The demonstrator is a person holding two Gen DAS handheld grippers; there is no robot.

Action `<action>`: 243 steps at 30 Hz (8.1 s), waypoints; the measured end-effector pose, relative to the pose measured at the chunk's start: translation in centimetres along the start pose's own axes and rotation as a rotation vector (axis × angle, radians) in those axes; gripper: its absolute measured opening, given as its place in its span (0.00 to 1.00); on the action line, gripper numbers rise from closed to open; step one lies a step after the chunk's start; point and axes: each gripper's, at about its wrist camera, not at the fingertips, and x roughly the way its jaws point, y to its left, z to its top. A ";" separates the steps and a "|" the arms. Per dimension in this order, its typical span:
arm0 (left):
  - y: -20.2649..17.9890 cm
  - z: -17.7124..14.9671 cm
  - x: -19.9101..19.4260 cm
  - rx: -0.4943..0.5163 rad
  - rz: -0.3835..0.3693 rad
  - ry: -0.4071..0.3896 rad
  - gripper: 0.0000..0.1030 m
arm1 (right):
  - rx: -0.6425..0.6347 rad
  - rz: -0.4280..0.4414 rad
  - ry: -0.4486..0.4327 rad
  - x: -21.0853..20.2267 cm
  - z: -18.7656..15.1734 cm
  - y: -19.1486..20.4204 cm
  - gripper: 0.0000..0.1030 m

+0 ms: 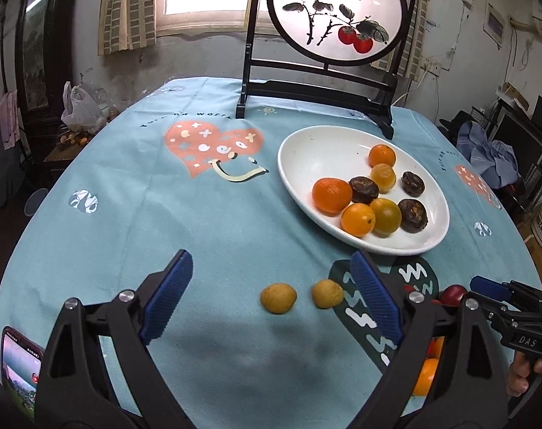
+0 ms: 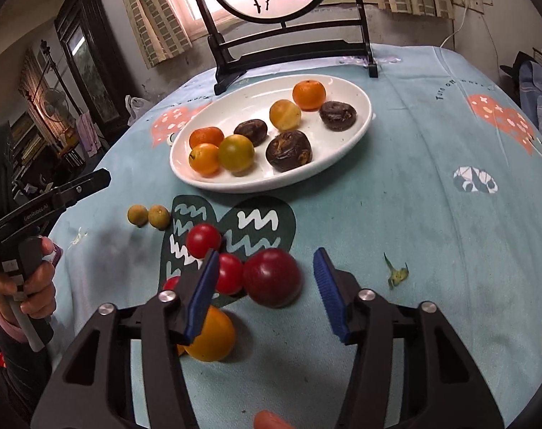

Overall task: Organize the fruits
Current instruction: 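Grasp a large red tomato with the right tool while the left tool grasps a yellow-green fruit, then lower the tomato and yellow-green fruit onto the white plate and open both tools, then grasp a yellow citrus with the right tool while the left tool grasps an orange, then place the yellow citrus and orange onto the white plate, opening both tools, then grasp a red tomato with the right tool while the left tool grasps another tomato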

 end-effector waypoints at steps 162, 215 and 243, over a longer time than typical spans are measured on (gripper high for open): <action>-6.1 -6.6 -2.5 0.246 -0.274 0.065 0.92 | 0.151 0.213 0.034 -1.4 -3.1 -1.1 0.37; -8.3 5.5 6.5 0.111 -0.155 0.020 0.40 | 0.138 0.088 -0.193 4.2 8.0 -1.4 0.37; -4.1 1.5 -0.1 0.110 0.068 -0.130 0.96 | -0.068 0.112 -0.394 -2.1 3.0 1.7 0.99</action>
